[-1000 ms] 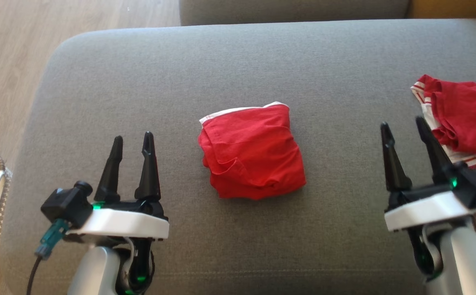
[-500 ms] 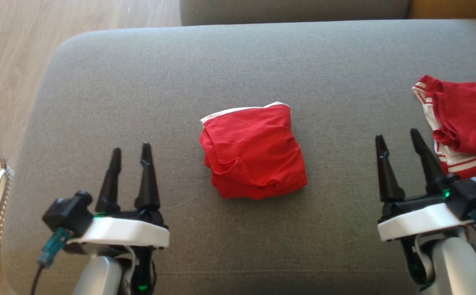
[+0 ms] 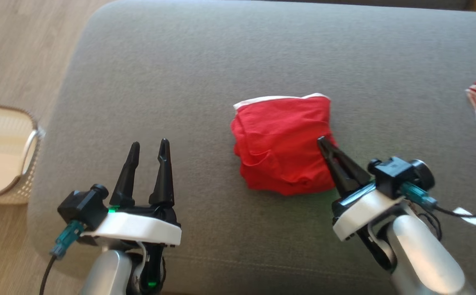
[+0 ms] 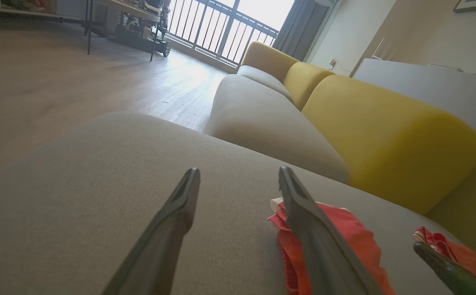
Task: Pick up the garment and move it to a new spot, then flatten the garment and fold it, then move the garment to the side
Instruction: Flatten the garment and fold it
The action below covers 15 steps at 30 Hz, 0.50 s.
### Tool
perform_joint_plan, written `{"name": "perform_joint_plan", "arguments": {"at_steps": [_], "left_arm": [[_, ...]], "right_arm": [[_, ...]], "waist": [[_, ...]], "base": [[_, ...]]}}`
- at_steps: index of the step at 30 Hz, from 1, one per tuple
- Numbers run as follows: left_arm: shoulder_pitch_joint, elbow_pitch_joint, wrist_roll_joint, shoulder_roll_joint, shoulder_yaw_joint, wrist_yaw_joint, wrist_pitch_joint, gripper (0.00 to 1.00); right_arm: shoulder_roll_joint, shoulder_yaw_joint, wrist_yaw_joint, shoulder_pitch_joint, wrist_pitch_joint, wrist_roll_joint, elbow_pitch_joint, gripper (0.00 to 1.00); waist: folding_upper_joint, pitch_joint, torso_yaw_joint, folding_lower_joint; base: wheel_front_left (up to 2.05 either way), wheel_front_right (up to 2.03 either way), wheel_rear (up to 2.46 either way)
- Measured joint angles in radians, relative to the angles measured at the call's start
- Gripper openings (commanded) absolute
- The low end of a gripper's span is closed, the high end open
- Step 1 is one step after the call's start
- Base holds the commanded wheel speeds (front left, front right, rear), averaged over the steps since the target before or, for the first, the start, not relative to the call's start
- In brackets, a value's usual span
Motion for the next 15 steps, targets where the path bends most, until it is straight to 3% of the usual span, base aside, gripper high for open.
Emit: {"name": "perform_joint_plan", "arguments": {"at_steps": [8,15], "left_arm": [[-0.012,0.000,-0.017,0.000,-0.005,0.002,0.000,1.00],[-0.012,0.000,-0.017,0.000,-0.005,0.003,0.000,1.00]], "right_arm": [[-0.054,0.155,0.000,-0.111,0.002,0.071,0.153,0.00],[-0.063,0.327,0.000,-0.138,0.027,0.188,0.205,0.00]], "waist": [[0.0000,0.032,0.080,0.0000],[0.0000,0.034,0.098,0.0000]], "base": [[0.00,0.00,0.00],[0.00,0.00,0.00]]}}
